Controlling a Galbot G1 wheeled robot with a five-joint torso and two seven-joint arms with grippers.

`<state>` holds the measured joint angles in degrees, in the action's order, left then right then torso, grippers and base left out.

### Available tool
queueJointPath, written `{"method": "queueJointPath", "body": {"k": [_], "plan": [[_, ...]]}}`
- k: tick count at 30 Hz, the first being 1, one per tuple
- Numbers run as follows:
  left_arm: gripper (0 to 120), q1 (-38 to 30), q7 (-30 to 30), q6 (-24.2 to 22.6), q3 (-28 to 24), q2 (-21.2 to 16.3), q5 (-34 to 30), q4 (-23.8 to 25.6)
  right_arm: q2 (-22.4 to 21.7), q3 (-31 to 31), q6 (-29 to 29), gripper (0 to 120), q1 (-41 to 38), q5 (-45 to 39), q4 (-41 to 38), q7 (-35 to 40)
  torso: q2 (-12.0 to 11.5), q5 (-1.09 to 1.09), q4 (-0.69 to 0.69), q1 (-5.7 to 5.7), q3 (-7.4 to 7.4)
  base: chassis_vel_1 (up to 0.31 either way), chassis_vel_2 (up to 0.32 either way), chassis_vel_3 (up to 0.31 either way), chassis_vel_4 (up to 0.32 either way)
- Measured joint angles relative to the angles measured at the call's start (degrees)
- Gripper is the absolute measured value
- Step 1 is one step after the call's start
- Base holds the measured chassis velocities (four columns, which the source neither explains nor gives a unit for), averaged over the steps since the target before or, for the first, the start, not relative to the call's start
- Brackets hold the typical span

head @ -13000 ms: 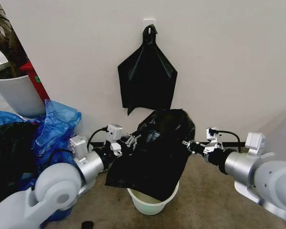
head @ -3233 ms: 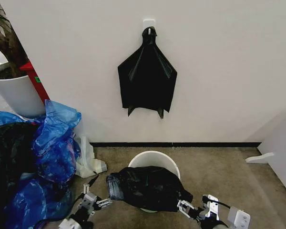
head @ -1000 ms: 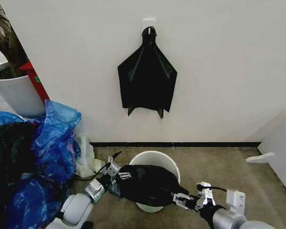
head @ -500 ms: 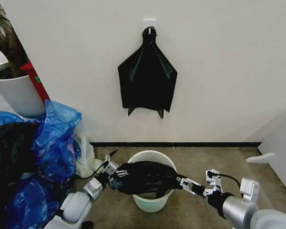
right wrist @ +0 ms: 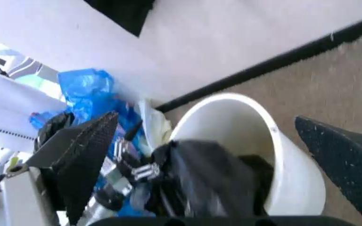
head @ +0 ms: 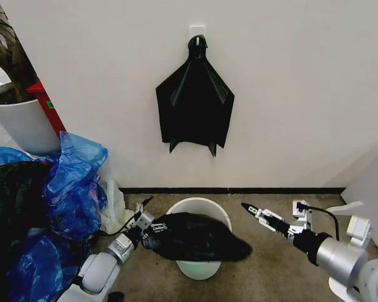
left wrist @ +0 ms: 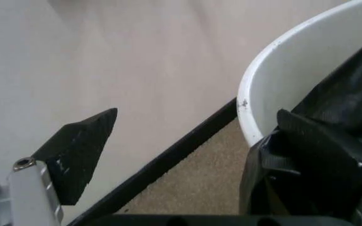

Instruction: Place the garbage bag over the trash bin.

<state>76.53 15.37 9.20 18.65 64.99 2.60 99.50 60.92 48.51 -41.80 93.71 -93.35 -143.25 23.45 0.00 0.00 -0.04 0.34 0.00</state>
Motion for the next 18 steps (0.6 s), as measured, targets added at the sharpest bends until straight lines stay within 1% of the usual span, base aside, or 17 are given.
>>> {"method": "queueJointPath", "body": {"k": [4, 6, 8, 10, 11, 13, 16, 18], "plan": [[100, 0.5, -0.4, 0.2, 0.1, 0.1, -1.0, 1.2, -0.1, -1.5, 0.0, 100, -1.9, 1.4, 0.0, 1.9, 0.0, -0.03, 0.01, 0.00, 0.01, 0.000, 0.000, 0.000, 0.000], [100, 1.1, -1.5, 0.1, 0.2, 0.4, -3.8, 3.4, -0.2, -4.2, 0.5, 100, -3.3, 4.2, 0.0, 3.1, 0.0, -0.01, 0.02, 0.00, 0.01, 0.000, 0.000, 0.000, 0.000], [100, 1.8, -2.4, -0.1, 0.7, 0.7, -8.0, 6.7, 0.1, -5.8, 0.5, 100, -4.1, 5.4, 0.0, 3.6, 0.0, -0.01, 0.01, 0.00, 0.01, 0.000, 0.000, 0.000, 0.000], [100, 2.0, -2.4, -0.2, 0.8, 0.7, -8.7, 7.3, 0.3, -6.0, 0.4, 100, -4.2, 5.5, 0.0, 3.7, 0.0, -0.01, 0.02, 0.00, 0.01, 0.000, 0.000, 0.000, 0.000], [100, 2.6, -2.3, -0.6, 1.2, 0.6, -11.2, 9.3, 0.6, -6.4, 0.2, 100, -4.3, 5.7, 0.0, 3.9, 0.0, 0.00, 0.02, 0.00, 0.01, 0.000, 0.000, 0.000, 0.000], [100, 3.6, -1.5, -1.5, 2.1, 0.2, -13.7, 11.8, 1.2, -6.6, 0.1, 100, -4.1, 5.8, 0.0, 4.1, 0.0, 0.00, 0.02, 0.00, 0.00, 0.000, 0.000, 0.000, 0.000], [100, 4.7, -1.0, -1.9, 3.0, -0.4, -15.1, 13.8, 1.9, -6.5, 0.1, 100, -3.5, 6.0, 0.0, 4.4, 0.0, 0.00, 0.02, 0.00, 0.00, 0.000, 0.000, 0.000, 0.000], [100, 4.9, -1.1, -2.0, 3.2, -0.5, -15.5, 14.3, 2.0, -6.5, 0.0, 100, -3.4, 6.2, 0.0, 4.4, 0.0, 0.00, 0.02, 0.00, 0.00, 0.000, 0.000, 0.000, 0.000]]}}
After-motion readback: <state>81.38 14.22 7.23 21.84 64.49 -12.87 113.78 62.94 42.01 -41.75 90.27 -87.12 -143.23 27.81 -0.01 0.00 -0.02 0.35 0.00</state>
